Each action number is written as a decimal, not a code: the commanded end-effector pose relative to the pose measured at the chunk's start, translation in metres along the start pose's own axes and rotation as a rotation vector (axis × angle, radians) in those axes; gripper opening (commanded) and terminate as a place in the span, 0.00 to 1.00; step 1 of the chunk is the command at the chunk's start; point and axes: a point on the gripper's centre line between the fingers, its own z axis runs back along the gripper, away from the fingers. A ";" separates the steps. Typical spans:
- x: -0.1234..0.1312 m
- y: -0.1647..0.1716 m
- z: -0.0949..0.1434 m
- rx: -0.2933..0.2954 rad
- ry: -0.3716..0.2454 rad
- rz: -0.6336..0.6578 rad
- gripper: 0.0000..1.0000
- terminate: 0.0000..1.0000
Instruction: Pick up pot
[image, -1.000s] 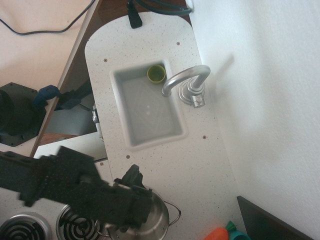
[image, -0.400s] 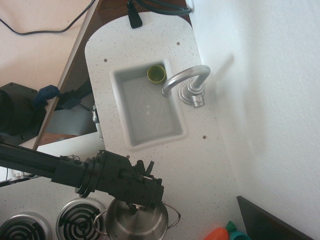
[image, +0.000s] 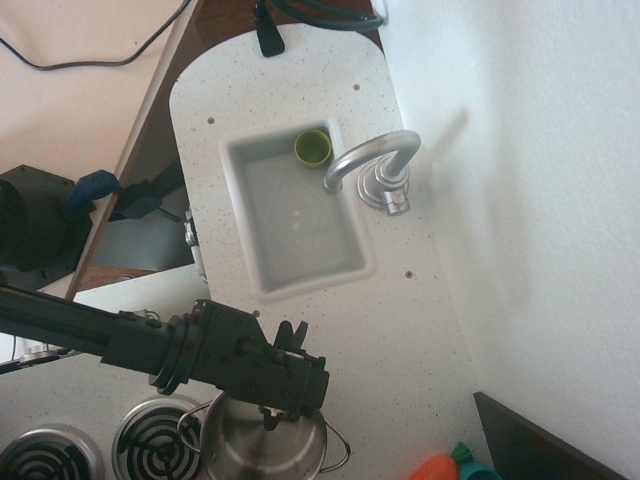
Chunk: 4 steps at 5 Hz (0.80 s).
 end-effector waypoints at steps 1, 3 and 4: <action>0.002 -0.004 0.010 -0.002 -0.040 -0.013 0.00 0.00; 0.006 -0.029 0.058 -0.097 -0.222 -0.151 0.00 0.00; 0.007 -0.041 0.092 -0.135 -0.330 -0.210 0.00 0.00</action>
